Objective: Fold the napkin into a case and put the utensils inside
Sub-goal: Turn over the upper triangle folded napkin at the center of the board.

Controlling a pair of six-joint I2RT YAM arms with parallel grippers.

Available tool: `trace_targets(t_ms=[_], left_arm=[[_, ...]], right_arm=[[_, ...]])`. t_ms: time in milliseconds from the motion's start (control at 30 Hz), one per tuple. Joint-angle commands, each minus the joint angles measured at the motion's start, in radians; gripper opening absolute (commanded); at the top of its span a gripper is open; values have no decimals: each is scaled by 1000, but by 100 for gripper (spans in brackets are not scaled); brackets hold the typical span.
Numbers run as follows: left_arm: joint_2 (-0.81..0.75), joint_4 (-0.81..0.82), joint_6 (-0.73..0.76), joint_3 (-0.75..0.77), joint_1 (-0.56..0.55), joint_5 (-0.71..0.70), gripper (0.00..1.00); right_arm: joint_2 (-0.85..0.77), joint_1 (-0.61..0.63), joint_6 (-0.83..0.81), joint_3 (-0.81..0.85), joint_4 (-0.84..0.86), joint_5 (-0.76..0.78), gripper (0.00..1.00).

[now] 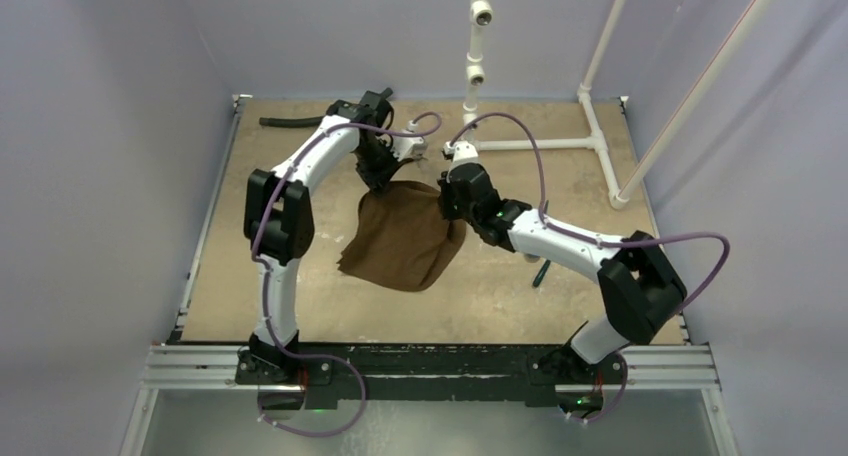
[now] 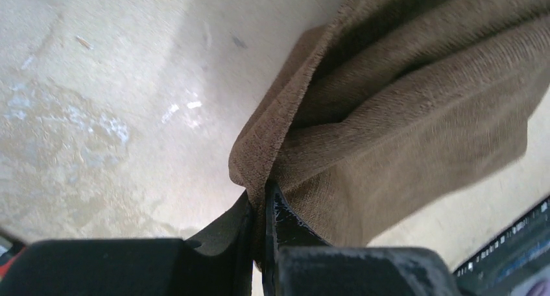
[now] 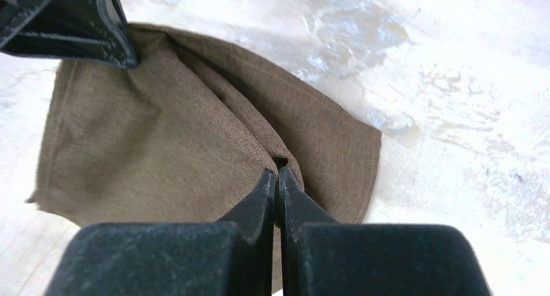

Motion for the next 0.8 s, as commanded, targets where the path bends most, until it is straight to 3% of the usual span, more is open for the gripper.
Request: trace_targets(t_ms=[0, 200, 367, 700, 767], left_arm=[[-91, -200, 149, 2, 5, 68, 0], [-102, -231, 227, -115, 5, 77, 0], [-98, -138, 213, -184, 6, 59, 0], [-104, 276, 35, -207, 32, -187, 0], [-106, 347, 9, -213, 31, -212, 10]], right_arm=[[-39, -9, -68, -2, 16, -67, 0], [49, -52, -82, -1, 23, -107, 0], [138, -83, -91, 24, 57, -117, 0], [248, -118, -101, 116, 77, -169, 0], [243, -124, -100, 110, 79, -171, 0]])
